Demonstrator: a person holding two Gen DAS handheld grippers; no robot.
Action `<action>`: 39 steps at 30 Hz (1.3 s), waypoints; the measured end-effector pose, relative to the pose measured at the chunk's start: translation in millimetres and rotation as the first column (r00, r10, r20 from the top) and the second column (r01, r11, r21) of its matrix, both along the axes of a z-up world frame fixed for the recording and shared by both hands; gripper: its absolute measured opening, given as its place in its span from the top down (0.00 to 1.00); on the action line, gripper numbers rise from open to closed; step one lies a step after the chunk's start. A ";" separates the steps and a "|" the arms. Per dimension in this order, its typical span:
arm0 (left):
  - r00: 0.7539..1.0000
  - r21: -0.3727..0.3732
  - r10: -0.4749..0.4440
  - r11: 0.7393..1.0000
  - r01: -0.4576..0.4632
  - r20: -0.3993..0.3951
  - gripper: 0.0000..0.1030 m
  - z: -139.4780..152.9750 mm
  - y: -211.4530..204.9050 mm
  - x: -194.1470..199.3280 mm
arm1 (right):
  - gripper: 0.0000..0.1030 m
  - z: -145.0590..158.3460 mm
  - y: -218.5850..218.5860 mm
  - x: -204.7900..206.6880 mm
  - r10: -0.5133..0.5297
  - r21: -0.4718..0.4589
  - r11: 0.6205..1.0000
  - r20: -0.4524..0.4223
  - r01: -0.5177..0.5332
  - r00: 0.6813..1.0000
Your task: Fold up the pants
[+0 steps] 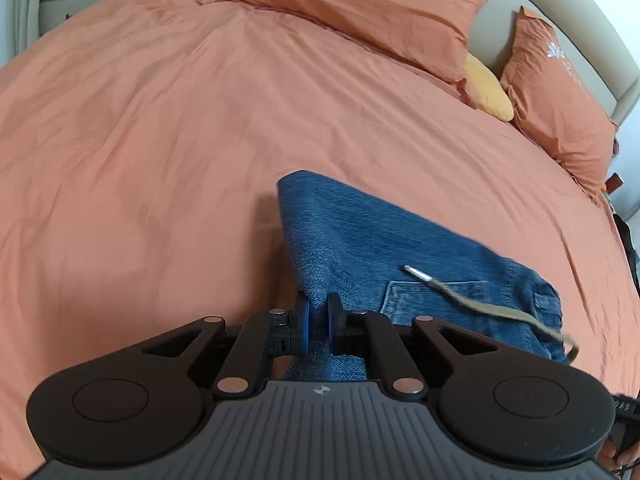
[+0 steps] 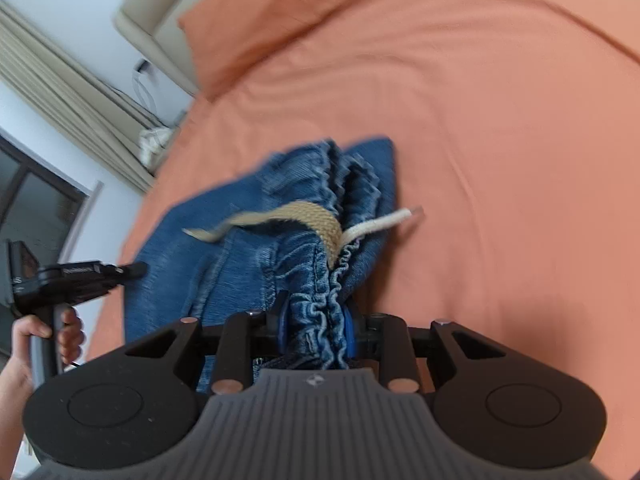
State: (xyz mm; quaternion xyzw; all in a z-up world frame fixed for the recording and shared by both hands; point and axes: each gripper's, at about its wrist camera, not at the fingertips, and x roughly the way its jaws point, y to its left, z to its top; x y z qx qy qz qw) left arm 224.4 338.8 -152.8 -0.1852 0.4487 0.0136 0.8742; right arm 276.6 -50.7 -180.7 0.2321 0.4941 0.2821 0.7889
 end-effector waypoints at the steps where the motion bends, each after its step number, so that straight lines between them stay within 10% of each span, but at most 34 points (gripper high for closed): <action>1: 1.000 0.000 0.002 1.000 -0.002 -0.007 0.92 -4.4 -0.3 0.5 | 0.77 -6.0 0.5 0.8 -0.003 -0.016 1.000 -0.021 0.002 1.000; 6: 0.999 0.042 0.017 0.999 -0.016 -0.041 0.90 -16.6 -9.7 7.4 | 0.69 -14.0 8.5 9.5 0.003 -0.061 0.998 -0.048 -0.005 0.999; 11: 0.999 0.048 0.036 0.998 -0.034 -0.040 0.81 -9.0 -9.8 8.3 | 0.32 -2.3 3.2 30.0 0.023 -0.070 0.997 -0.032 -0.026 0.999; 17: 0.999 0.090 0.038 0.995 -0.035 -0.023 0.80 15.4 -2.1 2.3 | 0.14 -0.7 7.9 96.8 -0.003 0.023 1.000 -0.107 0.006 0.994; 21: 0.999 0.149 -0.010 0.989 0.015 -0.030 0.80 39.5 1.0 3.7 | 0.18 -18.2 21.1 127.6 -0.017 0.050 0.998 -0.170 0.026 0.985; 23: 0.998 0.215 -0.053 0.975 0.059 -0.032 0.80 56.6 -1.4 4.9 | 0.36 -24.1 25.9 133.6 -0.021 0.063 0.997 -0.177 0.033 0.984; 29: 0.985 0.381 -0.163 0.908 0.174 -0.061 0.80 115.2 -5.6 9.9 | 0.66 13.8 42.0 130.6 0.125 -0.031 0.992 -0.011 -0.125 0.992; 33: 0.970 0.454 -0.226 0.858 0.240 -0.086 0.80 137.7 -13.3 6.8 | 0.68 25.3 44.6 127.6 0.179 -0.094 0.981 0.079 -0.171 0.981; 39: 0.958 0.468 -0.269 0.837 0.285 -0.102 0.80 143.5 -30.6 -13.3 | 0.57 -41.4 25.2 160.4 -0.008 0.007 1.000 -0.173 0.009 0.985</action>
